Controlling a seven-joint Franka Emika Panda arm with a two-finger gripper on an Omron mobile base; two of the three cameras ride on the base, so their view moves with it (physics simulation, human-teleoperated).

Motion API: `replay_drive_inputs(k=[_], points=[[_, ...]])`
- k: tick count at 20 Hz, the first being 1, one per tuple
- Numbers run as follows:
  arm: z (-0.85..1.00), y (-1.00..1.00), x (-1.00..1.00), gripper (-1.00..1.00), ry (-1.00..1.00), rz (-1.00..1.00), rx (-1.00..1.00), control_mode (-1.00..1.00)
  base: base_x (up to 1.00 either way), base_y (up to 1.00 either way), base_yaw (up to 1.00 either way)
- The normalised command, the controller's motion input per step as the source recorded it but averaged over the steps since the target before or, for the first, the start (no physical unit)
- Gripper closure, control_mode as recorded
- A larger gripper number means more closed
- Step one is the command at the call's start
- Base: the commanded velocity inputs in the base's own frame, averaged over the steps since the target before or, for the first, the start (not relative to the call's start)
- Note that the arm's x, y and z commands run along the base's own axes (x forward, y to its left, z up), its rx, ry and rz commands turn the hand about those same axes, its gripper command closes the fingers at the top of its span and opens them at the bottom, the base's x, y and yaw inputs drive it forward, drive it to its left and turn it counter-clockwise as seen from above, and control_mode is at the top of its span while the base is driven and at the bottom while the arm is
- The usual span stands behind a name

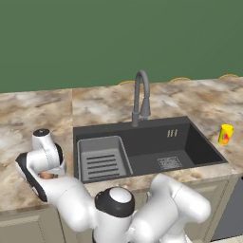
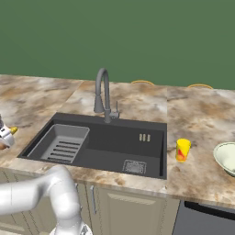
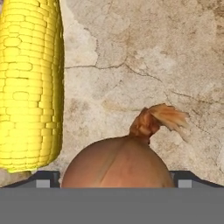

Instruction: Remove the onion and corn from the sink. Then move the bowl and cup from the counter to the sink for washing.

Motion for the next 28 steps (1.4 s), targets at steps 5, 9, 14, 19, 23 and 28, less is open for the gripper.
replay_drive_inputs(k=[5, 9, 14, 19, 23, 28], points=[[0.01, 0.0, -0.13, -1.0, 0.0, -0.01, 0.0, -1.0, 0.0, 0.0, 0.0], [0.02, 0.0, -0.18, -1.0, 0.0, -0.03, 0.0, -1.0, 0.0, 0.0, 0.0], [0.2, -0.05, -0.22, -1.0, 0.0, -0.02, 0.0, -1.0, 0.0, 0.0, 0.0], [0.33, -0.1, -0.11, -1.0, 0.0, 0.0, 0.01, -1.0, 0.0, 0.0, 0.0], [0.36, -0.15, -0.14, -1.0, 0.0, 0.0, 0.02, -1.0, 0.0, 0.0, 0.0], [0.33, -0.25, -0.19, -1.0, 0.0, 0.0, 0.01, -1.0, 0.0, 0.0, 0.0]])
